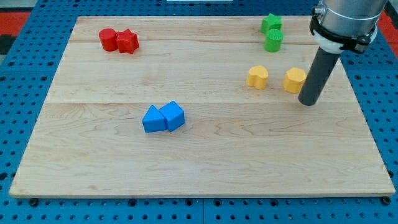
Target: Place the yellow hexagon below the green circle
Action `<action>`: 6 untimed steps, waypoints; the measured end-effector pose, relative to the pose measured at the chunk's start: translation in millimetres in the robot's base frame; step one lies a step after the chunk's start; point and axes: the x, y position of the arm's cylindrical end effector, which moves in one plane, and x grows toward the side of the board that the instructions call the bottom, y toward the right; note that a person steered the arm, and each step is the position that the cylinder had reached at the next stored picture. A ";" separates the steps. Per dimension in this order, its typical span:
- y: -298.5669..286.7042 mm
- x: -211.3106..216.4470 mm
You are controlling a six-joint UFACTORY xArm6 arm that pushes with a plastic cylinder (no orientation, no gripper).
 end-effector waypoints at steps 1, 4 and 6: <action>-1.3 -21.3; -14.2 -69.2; -8.3 -0.3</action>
